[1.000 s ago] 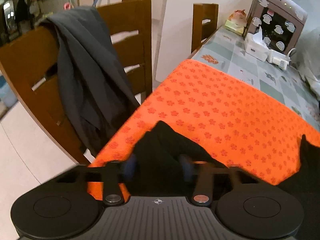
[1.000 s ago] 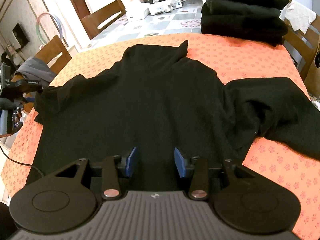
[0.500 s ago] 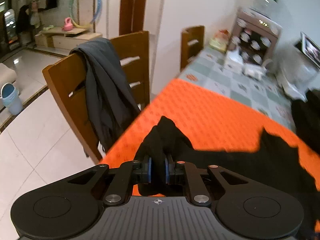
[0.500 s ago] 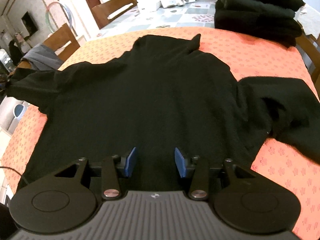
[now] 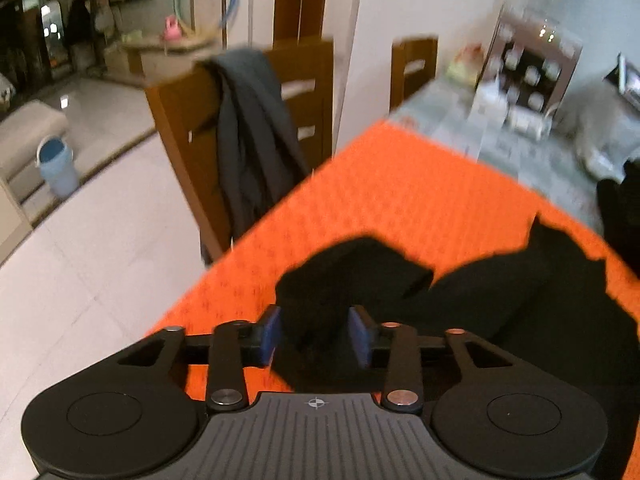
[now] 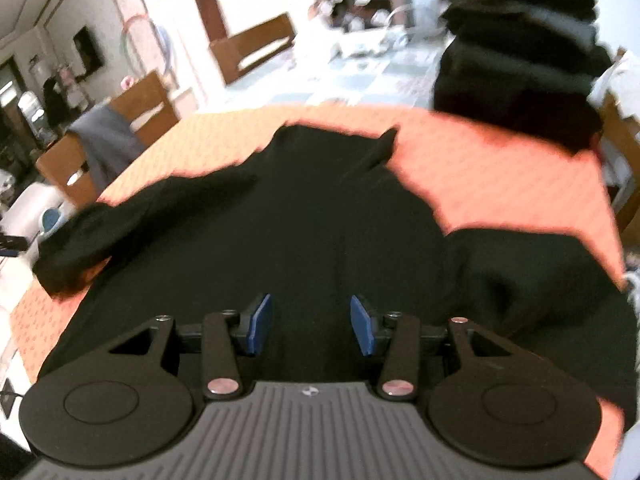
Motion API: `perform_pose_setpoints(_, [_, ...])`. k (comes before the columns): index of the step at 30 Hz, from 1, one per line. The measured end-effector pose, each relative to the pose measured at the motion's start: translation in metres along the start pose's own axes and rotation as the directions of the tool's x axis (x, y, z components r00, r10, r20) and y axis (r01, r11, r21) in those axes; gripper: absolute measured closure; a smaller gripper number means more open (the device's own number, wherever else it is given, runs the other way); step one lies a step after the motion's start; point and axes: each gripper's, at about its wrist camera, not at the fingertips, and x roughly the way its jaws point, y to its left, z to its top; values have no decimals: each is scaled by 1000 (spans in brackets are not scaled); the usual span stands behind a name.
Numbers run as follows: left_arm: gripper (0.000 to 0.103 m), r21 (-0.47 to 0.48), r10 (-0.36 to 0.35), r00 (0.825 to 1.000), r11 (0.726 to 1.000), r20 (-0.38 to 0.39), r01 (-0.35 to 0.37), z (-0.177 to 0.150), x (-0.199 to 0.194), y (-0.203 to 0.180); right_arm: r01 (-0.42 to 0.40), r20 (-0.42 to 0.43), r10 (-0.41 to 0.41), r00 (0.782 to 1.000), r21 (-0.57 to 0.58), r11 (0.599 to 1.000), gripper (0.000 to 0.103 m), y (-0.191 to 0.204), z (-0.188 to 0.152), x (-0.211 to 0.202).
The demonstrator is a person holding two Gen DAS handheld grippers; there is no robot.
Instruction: Fold clothes
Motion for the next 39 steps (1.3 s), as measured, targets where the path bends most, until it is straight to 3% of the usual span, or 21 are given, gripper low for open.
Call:
perform_pose_setpoints(5, [54, 21, -72, 997, 997, 26, 71, 16, 4, -15, 100, 16, -100, 995, -37, 994, 53, -45, 25, -8])
perform_pose_setpoints(9, [50, 45, -125, 992, 991, 11, 125, 19, 15, -39, 114, -32, -118, 992, -106, 988, 31, -87, 30, -5])
perform_pose_setpoints(16, [50, 90, -240, 970, 966, -34, 242, 17, 28, -83, 56, -141, -96, 985, -263, 963, 13, -126, 7, 6])
perform_pose_setpoints(18, [49, 113, -288, 956, 950, -56, 292, 15, 33, -97, 36, -165, -89, 982, -301, 953, 12, -132, -2, 9])
perform_pose_setpoints(21, [44, 174, -414, 903, 887, -116, 428, 14, 52, -125, 32, -225, -121, 967, -364, 931, 12, -137, -18, 22])
perform_pose_setpoints(24, [44, 263, -457, 873, 832, -171, 488, 14, 76, -163, 45, -227, -139, 964, -373, 927, 9, -140, -21, 29])
perform_pose_setpoints(26, [45, 287, -481, 852, 803, -206, 522, 13, 93, -187, 31, -232, -117, 966, -345, 938, 13, -144, -20, 29])
perform_pose_setpoints(29, [45, 287, -505, 826, 776, -251, 562, 10, 118, -213, 3, -225, -76, 971, -307, 952, 29, -147, -20, 25])
perform_pose_setpoints(31, [45, 295, -497, 820, 769, -283, 567, 7, 136, -228, 39, -196, -96, 976, -276, 960, 74, -151, -20, 19])
perform_pose_setpoints(32, [45, 300, -488, 821, 768, -298, 566, 5, 144, -232, 60, -189, -106, 976, -236, 970, 88, -157, -18, 15])
perform_pose_setpoints(33, [45, 303, -476, 823, 771, -311, 561, 3, 153, -235, 73, -182, -109, 977, -191, 979, 94, -164, -16, 10])
perform_pose_setpoints(35, [46, 305, -445, 832, 784, -330, 540, 1, 166, -234, 122, -150, -140, 979, -122, 985, 94, -172, -15, -2])
perform_pose_setpoints(39, [48, 280, -480, 817, 776, -319, 565, 4, 174, -226, 222, -105, -227, 968, -58, 973, 95, -170, -19, -30])
